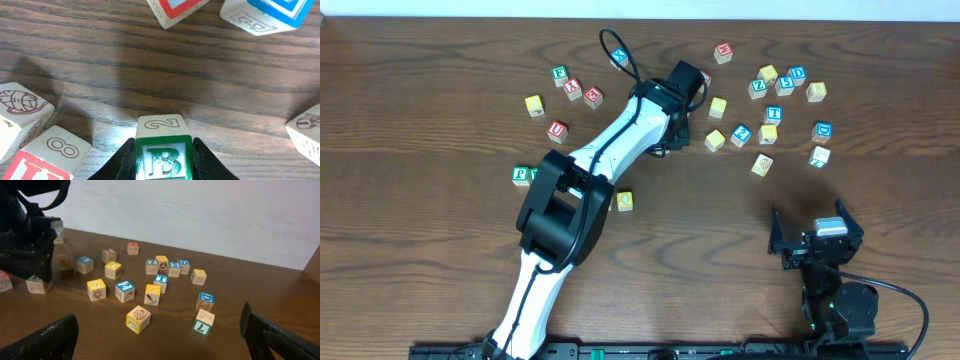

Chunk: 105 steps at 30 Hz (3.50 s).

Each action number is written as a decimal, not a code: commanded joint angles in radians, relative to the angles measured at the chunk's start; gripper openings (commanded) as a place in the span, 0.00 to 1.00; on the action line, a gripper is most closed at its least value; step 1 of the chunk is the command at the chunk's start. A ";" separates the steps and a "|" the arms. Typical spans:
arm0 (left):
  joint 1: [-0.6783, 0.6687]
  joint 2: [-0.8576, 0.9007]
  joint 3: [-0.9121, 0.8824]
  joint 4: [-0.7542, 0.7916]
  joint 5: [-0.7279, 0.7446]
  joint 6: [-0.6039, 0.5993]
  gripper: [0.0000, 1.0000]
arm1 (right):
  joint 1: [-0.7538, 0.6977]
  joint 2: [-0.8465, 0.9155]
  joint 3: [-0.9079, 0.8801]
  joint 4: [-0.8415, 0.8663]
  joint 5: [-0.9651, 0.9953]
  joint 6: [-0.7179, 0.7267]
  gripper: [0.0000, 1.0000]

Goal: Spell out ROBOT
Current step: 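Lower the left gripper around the green B block and close, then carry the green B block to the right of the O block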

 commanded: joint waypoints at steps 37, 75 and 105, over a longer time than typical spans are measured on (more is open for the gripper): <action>-0.190 -0.819 -0.584 -0.174 -0.059 0.037 0.08 | -0.006 0.000 -0.001 -0.005 -0.005 0.007 0.99; -0.194 -0.439 -0.704 0.174 -0.164 -0.090 0.08 | -0.006 0.000 -0.001 -0.005 -0.005 0.007 0.99; -0.191 -0.439 -0.721 0.200 -0.209 0.094 0.08 | -0.006 0.000 -0.001 -0.005 -0.005 0.007 0.99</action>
